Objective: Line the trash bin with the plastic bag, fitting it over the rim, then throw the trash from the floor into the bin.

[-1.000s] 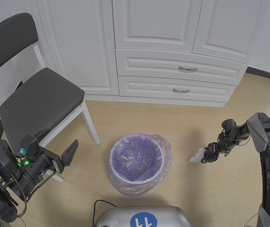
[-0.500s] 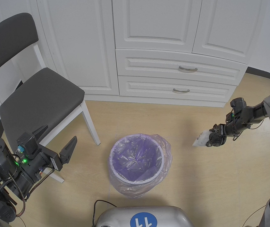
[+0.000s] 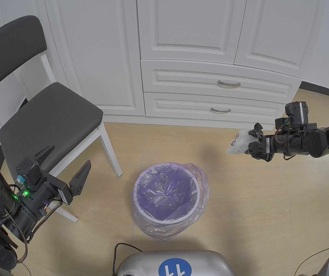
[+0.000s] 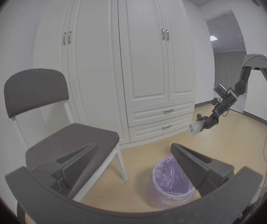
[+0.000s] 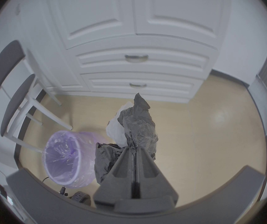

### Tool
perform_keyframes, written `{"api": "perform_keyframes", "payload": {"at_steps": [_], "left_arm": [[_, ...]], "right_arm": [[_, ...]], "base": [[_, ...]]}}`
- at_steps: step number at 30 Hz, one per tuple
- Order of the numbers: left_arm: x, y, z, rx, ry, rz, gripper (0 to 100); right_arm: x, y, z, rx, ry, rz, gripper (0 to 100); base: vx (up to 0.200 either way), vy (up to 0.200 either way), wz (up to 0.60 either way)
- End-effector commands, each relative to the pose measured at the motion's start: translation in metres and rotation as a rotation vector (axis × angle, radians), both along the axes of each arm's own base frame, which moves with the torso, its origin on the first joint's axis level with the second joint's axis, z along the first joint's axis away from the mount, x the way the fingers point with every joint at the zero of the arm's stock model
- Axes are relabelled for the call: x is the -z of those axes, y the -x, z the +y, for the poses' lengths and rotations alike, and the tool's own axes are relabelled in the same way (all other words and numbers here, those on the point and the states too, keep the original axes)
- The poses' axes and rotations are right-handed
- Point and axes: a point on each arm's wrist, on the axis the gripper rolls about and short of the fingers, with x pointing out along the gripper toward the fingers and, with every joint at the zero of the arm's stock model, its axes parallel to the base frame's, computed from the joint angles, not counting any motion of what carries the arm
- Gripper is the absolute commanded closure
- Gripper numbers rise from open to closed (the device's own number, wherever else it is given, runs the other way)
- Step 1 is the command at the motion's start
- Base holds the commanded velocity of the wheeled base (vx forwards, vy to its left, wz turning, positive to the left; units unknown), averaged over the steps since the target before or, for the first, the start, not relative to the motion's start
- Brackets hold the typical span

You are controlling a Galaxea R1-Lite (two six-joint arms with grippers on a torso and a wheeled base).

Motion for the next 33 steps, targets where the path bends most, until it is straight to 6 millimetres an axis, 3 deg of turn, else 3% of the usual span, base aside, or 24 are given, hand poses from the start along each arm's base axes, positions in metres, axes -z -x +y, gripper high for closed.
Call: {"api": "perform_keyframes", "payload": {"at_steps": [1, 2, 3, 6, 7, 13, 14, 16, 26, 33], "left_arm": [[-0.013, 0.01, 0.002, 0.005, -0.013, -0.079, 0], [-0.013, 0.01, 0.002, 0.005, -0.013, -0.079, 0], [-0.019, 0.015, 0.004, 0.004, -0.023, -0.115, 0], [-0.025, 0.021, 0.006, 0.0, -0.04, -0.159, 0], [-0.029, 0.027, 0.009, -0.006, -0.055, -0.192, 0], [-0.036, 0.041, 0.016, -0.028, -0.123, -0.27, 0], [-0.039, 0.045, 0.018, -0.043, -0.167, -0.302, 0], [-0.039, 0.047, 0.02, -0.055, -0.198, -0.317, 0], [-0.029, 0.046, 0.02, -0.056, -0.26, -0.281, 0], [-0.029, 0.047, 0.02, -0.055, -0.265, -0.281, 0]], "right_arm": [[-0.016, 0.045, 0.05, -0.078, 0.062, -0.116, 100], [-0.016, 0.045, 0.05, -0.078, 0.062, -0.116, 100], [-0.012, 0.054, 0.069, -0.102, 0.078, -0.138, 100], [-0.007, 0.063, 0.087, -0.128, 0.086, -0.154, 100], [-0.003, 0.07, 0.102, -0.156, 0.088, -0.168, 100], [0.012, 0.084, 0.135, -0.202, 0.071, -0.194, 100], [0.021, 0.088, 0.152, -0.205, 0.035, -0.212, 100], [0.031, 0.088, 0.166, -0.188, 0.018, -0.229, 100], [0.058, 0.094, 0.179, -0.191, 0.048, -0.215, 100], [0.059, 0.112, 0.182, -0.235, 0.062, -0.199, 100]], "base": [[0.0, 0.0, 0.0], [0.0, 0.0, 0.0], [0.0, 0.0, 0.0], [0.0, 0.0, 0.0], [0.0, 0.0, 0.0], [0.0, 0.0, 0.0], [0.0, 0.0, 0.0], [0.0, 0.0, 0.0], [0.0, 0.0, 0.0], [0.0, 0.0, 0.0]]}}
